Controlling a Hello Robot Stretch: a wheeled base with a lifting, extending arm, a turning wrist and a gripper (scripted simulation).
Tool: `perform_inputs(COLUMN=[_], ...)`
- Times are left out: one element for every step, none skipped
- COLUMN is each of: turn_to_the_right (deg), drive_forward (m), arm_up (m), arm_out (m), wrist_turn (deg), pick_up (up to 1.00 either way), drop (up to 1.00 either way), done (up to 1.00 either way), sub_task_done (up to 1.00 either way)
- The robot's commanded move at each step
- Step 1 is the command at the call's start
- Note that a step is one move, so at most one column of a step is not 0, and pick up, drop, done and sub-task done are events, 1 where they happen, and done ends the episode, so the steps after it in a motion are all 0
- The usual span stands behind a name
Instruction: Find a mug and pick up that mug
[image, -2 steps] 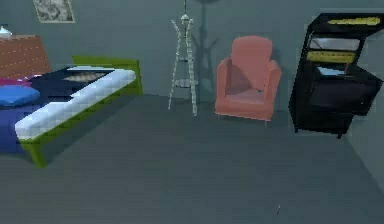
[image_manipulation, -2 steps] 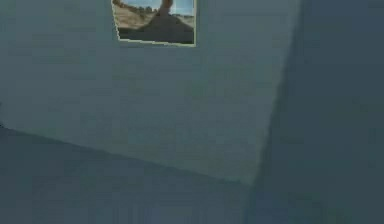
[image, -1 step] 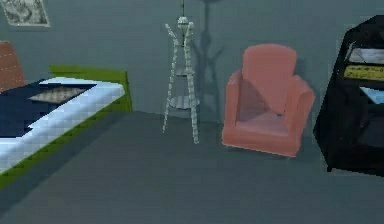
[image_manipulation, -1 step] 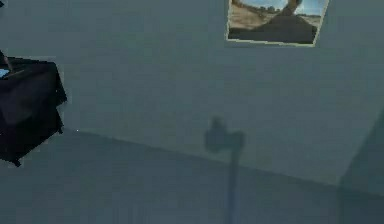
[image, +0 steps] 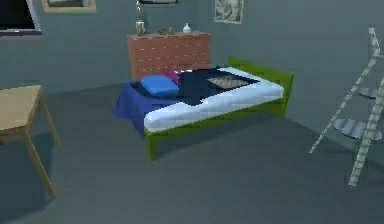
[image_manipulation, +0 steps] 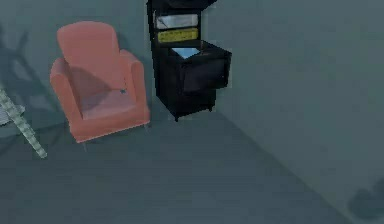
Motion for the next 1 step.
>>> perform_inputs(turn_to_the_right=[-24.0], drive_forward=[0.0], arm_up=[0.0], arm_out=[0.0], wrist_turn=[0.0], pick_up=[0.0], drop=[0.0], done=[0.0], sub_task_done=[0.0])
